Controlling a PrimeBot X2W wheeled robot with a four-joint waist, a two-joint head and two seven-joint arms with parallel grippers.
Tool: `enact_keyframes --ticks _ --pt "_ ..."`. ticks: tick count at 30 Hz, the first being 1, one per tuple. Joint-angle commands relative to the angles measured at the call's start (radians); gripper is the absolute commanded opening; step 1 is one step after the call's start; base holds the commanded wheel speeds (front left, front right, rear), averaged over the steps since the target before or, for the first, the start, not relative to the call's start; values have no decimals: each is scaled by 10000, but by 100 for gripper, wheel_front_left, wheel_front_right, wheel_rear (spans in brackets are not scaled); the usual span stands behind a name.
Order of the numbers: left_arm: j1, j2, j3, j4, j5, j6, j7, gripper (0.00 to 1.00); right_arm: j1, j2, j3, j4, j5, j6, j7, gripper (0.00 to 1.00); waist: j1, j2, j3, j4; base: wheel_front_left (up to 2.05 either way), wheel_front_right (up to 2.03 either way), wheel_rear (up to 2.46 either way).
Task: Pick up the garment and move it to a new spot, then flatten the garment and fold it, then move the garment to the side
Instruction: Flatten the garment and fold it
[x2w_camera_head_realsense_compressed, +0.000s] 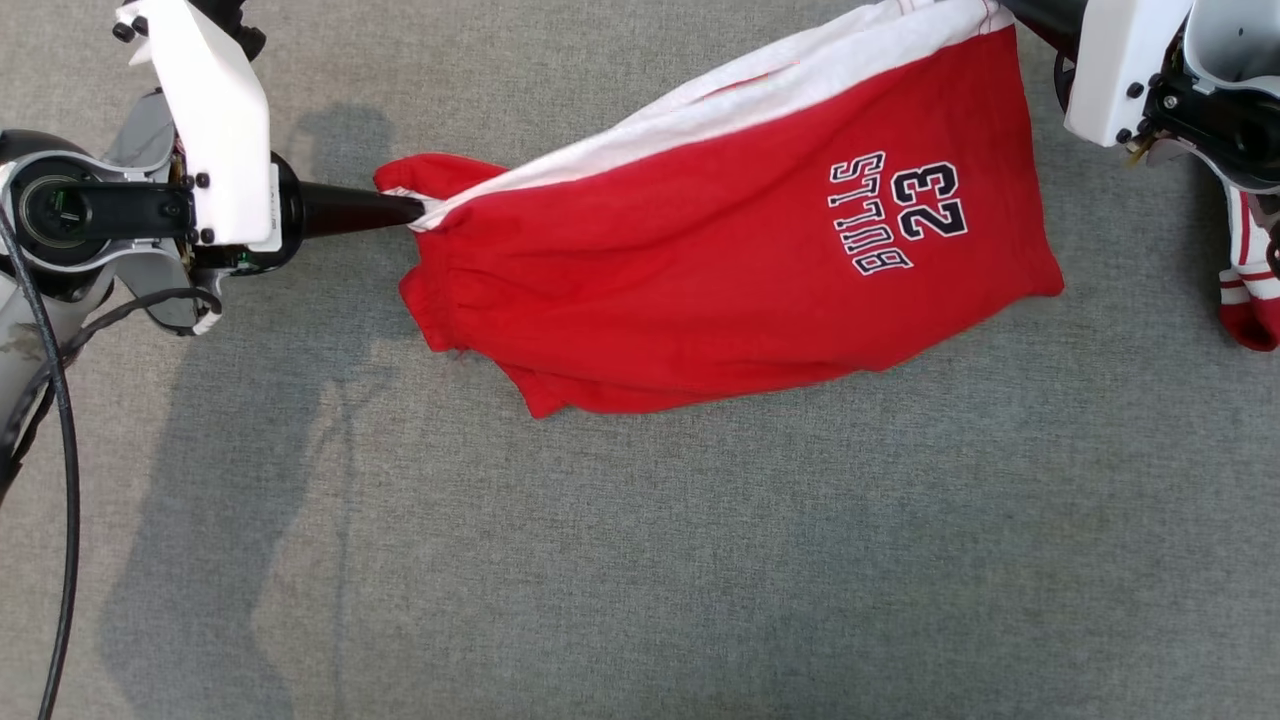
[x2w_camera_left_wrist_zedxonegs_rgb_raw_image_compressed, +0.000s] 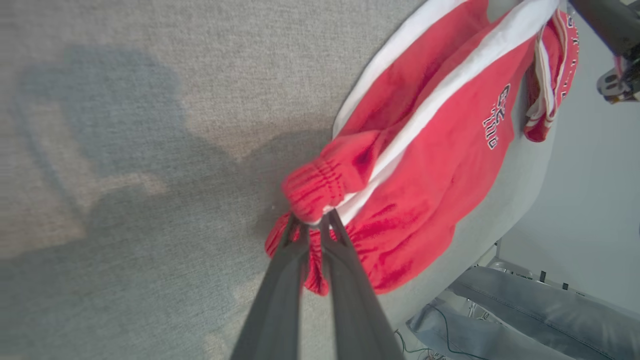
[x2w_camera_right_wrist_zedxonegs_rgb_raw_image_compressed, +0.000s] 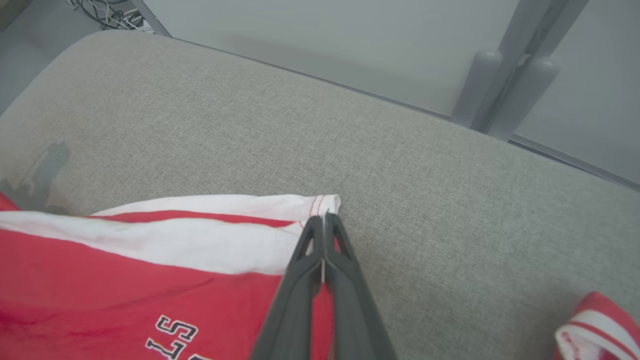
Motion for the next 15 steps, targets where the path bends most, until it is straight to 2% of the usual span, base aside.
enact_keyframes --ticks 1,8,15 --pt "-200 17 3 100 69 21 27 0 -144 19 111 118 65 6 -197 0 0 0 40 14 0 0 0" --pt "-349 -154 95 397 143 41 -128 0 -557 97 782 694 261 7 -871 0 0 0 139 14 0 0 0" --pt "-384 -273 60 598 190 -121 -113 0 -817 209 1553 1057 482 6 -1728 0 0 0 166 -14 0 0 0"
